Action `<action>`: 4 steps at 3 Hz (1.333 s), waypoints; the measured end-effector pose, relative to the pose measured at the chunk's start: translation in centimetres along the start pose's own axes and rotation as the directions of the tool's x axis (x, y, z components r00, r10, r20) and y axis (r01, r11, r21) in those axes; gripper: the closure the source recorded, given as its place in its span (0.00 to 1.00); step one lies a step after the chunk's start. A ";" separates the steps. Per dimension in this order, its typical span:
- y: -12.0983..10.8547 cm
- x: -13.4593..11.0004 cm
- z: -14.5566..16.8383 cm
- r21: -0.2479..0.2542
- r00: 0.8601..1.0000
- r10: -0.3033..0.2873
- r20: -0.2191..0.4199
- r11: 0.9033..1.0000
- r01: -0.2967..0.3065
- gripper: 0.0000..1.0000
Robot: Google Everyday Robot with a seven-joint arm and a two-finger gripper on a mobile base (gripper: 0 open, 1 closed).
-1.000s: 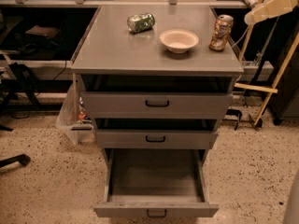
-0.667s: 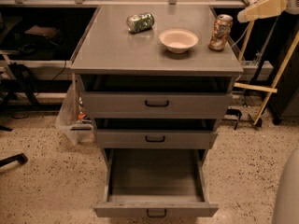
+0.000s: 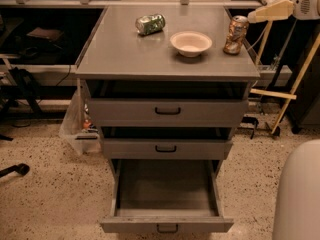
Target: Place orange can into bottom drawer
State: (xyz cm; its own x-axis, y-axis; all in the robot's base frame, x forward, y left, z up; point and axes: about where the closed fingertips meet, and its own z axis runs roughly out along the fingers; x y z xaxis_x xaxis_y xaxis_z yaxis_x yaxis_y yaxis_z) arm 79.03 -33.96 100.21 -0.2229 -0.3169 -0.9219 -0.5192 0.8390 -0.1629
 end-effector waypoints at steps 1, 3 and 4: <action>0.8 0.6 0.9 -0.031 1.000 0.018 -0.005 0.999 -0.018 0.00; 6.8 5.5 10.3 -0.254 0.935 0.353 -0.036 0.902 -0.351 0.00; 6.8 5.5 10.3 -0.254 0.935 0.353 -0.036 0.902 -0.351 0.00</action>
Offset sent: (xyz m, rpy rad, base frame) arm 0.0292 0.0942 -0.1047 0.4964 0.2936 0.2091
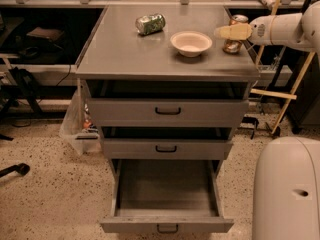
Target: Place orange can into bottom drawer
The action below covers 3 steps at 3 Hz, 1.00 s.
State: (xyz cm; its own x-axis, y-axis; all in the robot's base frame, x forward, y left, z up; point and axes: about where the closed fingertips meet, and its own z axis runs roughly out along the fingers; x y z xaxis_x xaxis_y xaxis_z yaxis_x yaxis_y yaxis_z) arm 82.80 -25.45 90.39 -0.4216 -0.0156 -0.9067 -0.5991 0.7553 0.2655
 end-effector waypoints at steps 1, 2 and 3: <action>-1.8 -1.2 0.5 0.082 0.999 -0.015 0.039 0.997 0.012 0.00; -3.3 -2.4 1.3 0.138 0.995 -0.031 0.096 0.990 0.017 0.00; -3.3 -2.4 1.3 0.138 0.995 -0.031 0.096 0.990 0.017 0.00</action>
Offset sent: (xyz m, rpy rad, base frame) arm 0.0149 -0.0078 0.0031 -0.0155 -0.0303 -0.0609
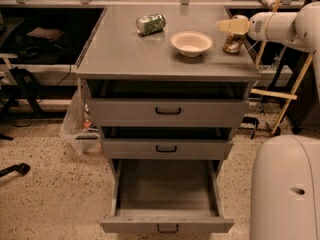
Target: Place orange can into bottom drawer
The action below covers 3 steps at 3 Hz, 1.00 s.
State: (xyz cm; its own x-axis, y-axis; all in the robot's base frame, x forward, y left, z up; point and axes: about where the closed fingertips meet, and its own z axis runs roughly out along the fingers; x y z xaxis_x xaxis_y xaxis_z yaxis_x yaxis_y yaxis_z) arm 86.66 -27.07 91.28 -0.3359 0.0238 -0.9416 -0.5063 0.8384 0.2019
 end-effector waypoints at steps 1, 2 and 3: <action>0.0 0.0 0.0 0.000 1.000 0.000 0.000 1.000 0.000 0.19; 0.0 0.0 0.0 0.000 1.000 0.000 0.000 1.000 0.000 0.42; 0.0 0.0 0.0 0.000 1.000 0.000 0.000 1.000 0.000 0.65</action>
Offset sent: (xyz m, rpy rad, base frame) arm 0.0000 0.0000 0.0000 0.0000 0.0000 0.0000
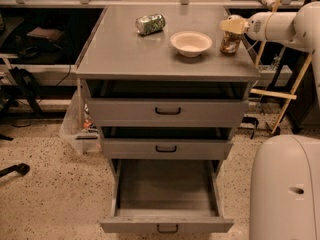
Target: Place orange can into bottom drawer
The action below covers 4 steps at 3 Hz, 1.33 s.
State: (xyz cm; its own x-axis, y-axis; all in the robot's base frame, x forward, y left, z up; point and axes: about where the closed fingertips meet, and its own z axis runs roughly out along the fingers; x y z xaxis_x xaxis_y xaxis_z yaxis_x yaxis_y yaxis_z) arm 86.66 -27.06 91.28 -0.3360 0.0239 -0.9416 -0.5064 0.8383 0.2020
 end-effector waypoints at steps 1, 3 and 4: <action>0.7 -0.1 -0.9 -0.035 1.000 0.014 -0.003 0.999 -0.014 0.88; 3.4 -2.4 -17.5 -0.166 0.990 0.133 0.052 0.978 -0.123 1.00; 6.8 -8.4 -27.2 -0.087 0.974 0.059 0.217 0.995 -0.041 1.00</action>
Offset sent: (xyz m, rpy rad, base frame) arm -0.1987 -0.0851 0.0497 0.2768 0.1398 0.1774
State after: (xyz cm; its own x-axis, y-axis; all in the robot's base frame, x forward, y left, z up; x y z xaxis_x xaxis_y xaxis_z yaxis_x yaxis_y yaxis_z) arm 64.43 -36.40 107.89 -0.1846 0.1912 -0.9640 -0.5592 0.7862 0.2630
